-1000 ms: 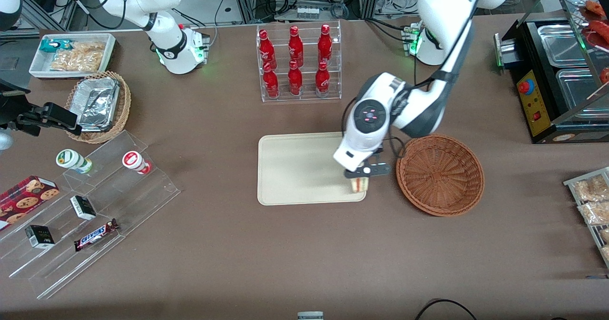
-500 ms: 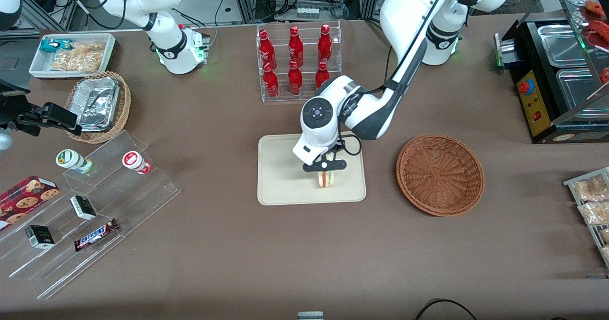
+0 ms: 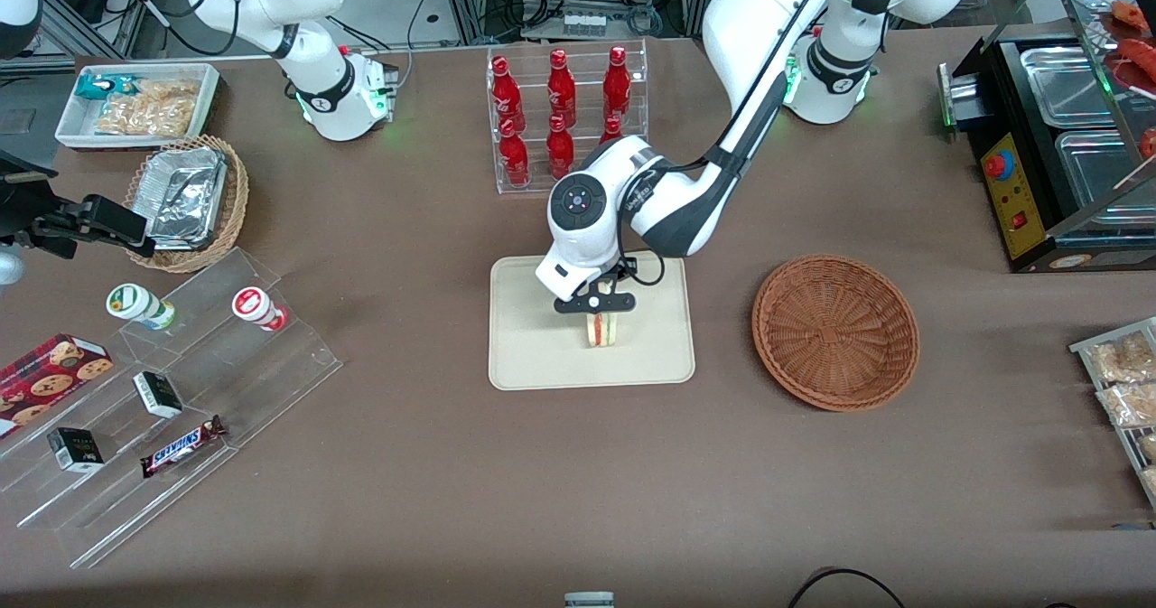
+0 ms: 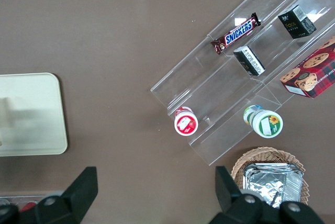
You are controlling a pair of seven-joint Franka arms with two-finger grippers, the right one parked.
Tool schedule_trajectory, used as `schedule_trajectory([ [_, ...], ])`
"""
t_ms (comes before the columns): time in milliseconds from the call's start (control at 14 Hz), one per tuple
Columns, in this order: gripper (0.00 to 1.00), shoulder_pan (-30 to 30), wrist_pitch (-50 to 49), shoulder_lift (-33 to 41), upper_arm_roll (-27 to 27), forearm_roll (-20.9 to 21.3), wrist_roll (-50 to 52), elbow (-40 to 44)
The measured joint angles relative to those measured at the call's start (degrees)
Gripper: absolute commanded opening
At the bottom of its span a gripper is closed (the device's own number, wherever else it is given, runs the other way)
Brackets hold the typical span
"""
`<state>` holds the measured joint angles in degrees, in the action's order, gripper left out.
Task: Place sandwich from basket to tray
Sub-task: 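Lower the sandwich onto the tray and open the left gripper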
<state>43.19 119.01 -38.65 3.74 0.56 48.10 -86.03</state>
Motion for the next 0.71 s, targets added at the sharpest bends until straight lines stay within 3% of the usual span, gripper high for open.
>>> schedule_trajectory([
  [214, 0.08, 0.0, 2.1, -1.7, -0.3, 0.0, 0.8, 0.0],
  [286, 0.32, 0.0, 2.9, -2.0, -0.3, 0.0, 0.9, 0.0],
  [357, 0.99, 0.0, 3.5, -2.3, -0.3, 0.0, 1.0, 0.0],
  [714, 1.00, 0.0, 3.8, -2.1, -0.3, 0.0, 1.4, 1.1],
])
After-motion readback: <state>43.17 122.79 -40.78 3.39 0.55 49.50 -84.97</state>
